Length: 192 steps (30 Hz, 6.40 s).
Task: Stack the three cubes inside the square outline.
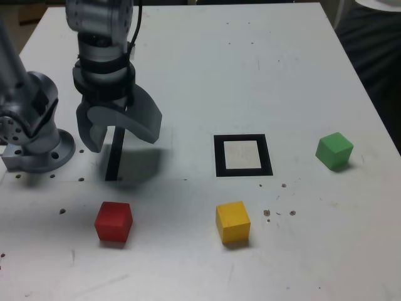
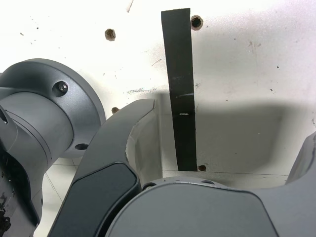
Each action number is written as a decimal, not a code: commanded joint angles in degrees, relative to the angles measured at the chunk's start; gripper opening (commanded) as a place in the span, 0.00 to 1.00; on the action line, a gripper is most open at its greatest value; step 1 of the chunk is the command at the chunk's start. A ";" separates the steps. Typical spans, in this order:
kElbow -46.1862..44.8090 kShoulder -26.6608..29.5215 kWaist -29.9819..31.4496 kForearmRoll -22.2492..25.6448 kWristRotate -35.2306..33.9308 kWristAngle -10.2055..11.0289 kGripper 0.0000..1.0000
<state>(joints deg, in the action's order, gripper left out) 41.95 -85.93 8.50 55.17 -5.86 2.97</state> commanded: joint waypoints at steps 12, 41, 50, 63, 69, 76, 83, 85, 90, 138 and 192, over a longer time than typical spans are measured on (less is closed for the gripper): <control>0.97 0.24 -0.08 2.32 -0.19 -0.20 0.99; 13.66 -1.22 24.63 14.11 -22.68 -7.46 0.99; 16.15 -5.10 31.91 12.71 -27.63 -9.79 0.99; 16.35 -11.13 36.66 6.83 -29.02 -13.03 0.98; 16.61 -13.76 37.16 4.94 -28.64 -13.47 0.97; 17.04 -16.85 37.20 3.59 -28.05 -13.60 0.93; 17.23 -18.96 36.65 2.87 -27.72 -13.37 0.72; 17.30 -19.23 36.32 2.79 -27.72 -12.76 0.61; 17.84 -19.48 35.79 2.49 -27.69 -10.43 0.35; 40.71 -22.77 16.35 22.26 -9.71 -0.48 0.32; 58.18 -41.79 -3.71 23.05 6.72 -2.61 0.98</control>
<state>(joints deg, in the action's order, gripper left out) 100.27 -127.53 4.94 78.31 0.79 0.44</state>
